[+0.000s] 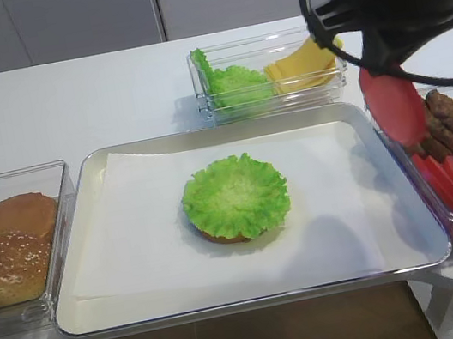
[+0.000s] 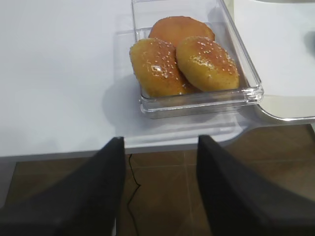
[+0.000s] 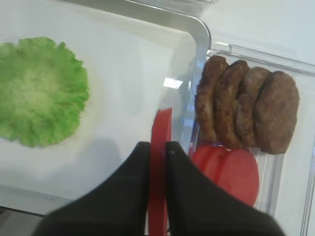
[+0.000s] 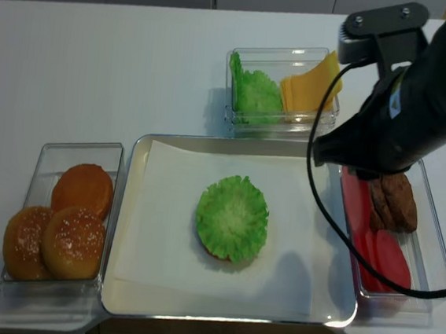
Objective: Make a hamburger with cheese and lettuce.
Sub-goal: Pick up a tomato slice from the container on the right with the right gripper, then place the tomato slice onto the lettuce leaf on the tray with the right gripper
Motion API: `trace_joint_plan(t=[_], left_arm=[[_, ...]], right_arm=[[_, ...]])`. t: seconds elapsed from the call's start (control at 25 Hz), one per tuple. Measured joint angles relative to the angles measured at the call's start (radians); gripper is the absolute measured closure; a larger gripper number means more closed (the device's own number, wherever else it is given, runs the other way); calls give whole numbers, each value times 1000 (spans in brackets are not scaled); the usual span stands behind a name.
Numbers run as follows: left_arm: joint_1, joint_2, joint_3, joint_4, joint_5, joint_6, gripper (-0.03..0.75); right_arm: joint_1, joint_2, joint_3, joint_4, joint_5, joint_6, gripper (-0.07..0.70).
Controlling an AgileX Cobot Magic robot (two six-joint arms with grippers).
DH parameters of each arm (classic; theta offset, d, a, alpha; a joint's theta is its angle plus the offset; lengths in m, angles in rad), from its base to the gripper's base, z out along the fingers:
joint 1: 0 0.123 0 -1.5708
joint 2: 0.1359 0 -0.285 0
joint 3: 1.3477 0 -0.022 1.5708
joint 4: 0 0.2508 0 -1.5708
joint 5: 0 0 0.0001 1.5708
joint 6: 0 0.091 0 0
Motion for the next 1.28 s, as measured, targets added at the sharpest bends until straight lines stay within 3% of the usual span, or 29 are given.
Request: trace_joint_plan(t=[0.24, 0.68, 1.28], left_arm=[[0, 0, 0, 0, 0, 0, 357], [0, 0, 0, 0, 0, 0, 357], [0, 0, 0, 0, 0, 0, 357]], right_arm=[[100, 28, -54, -42, 2, 25, 551], [234, 256, -214, -127, -7, 29, 551], [292, 427, -249, -200, -58, 29, 551]])
